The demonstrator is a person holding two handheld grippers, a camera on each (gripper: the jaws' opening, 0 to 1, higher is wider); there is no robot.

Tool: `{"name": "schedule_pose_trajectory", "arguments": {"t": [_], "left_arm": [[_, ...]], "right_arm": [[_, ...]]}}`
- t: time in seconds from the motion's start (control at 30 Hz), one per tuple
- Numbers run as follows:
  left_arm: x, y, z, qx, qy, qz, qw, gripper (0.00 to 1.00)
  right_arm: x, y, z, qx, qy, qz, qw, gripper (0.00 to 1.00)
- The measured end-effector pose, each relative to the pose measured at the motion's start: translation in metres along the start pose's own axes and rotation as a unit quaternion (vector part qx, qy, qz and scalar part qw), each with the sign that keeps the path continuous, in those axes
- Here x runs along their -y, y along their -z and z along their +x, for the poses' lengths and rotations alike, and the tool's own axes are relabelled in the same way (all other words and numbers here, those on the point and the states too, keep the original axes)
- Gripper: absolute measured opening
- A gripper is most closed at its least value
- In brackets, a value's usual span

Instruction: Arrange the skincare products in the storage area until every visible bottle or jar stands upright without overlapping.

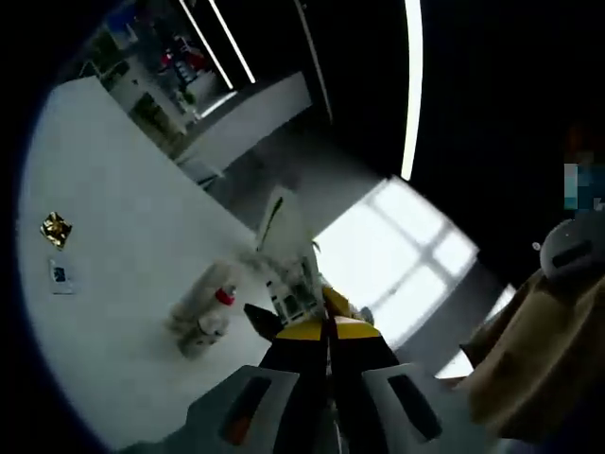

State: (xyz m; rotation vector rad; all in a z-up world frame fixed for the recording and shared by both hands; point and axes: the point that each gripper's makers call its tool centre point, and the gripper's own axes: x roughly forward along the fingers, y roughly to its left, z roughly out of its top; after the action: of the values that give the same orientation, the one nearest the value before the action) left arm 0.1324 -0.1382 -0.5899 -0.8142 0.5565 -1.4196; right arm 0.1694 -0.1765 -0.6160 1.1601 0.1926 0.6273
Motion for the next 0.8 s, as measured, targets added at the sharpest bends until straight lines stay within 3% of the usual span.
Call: {"name": "schedule_pose_trajectory", "arguments": {"t": [0.1,0.2,0.27,0.3,0.4,0.53,0.63,0.73,0.8], "left_arm": [[0.004,0.002,-0.001,-0.002,0.008,0.0,1.0,0.0],[0.001,0.001,-0.005,0.002,0.001,-0.003,1.0,0.0],[-0.007,0.0,-0.008,0.005,-0.015,-0.006,0.9999,0.0],[-0.01,0.001,-0.009,0.002,-0.023,-0.004,0.9997,0.0],[-0.016,0.007,-0.01,-0.01,-0.038,0.002,0.9992,0.0],[-0.028,0.01,-0.011,-0.013,-0.074,0.056,0.9956,0.02],[-0.029,0.01,-0.01,-0.016,-0.078,0.07,0.9943,0.12],[-0.032,0.016,-0.009,-0.034,-0.079,0.05,0.9951,0.29],[-0.032,0.019,-0.008,-0.041,-0.077,0.056,0.9946,0.26]], "right_arm": [[-0.01,0.004,0.003,-0.001,-0.03,0.024,0.9993,0.35],[-0.009,-0.01,0.0,0.052,-0.026,0.038,0.9976,0.19],[-0.013,-0.021,-0.007,0.079,-0.048,0.075,0.9928,0.06],[-0.015,-0.018,-0.008,0.068,-0.054,0.088,0.9924,0.02],[-0.012,-0.013,-0.009,0.056,-0.031,0.045,0.9969,0.02],[-0.018,-0.014,-0.009,0.058,-0.037,0.061,0.9958,0.01],[-0.023,-0.014,-0.007,0.053,-0.039,0.054,0.9964,0.01],[-0.031,-0.011,-0.004,0.043,-0.047,0.048,0.9968,0.01],[-0.029,-0.008,-0.002,0.031,-0.034,0.025,0.9986,0.01]]}}
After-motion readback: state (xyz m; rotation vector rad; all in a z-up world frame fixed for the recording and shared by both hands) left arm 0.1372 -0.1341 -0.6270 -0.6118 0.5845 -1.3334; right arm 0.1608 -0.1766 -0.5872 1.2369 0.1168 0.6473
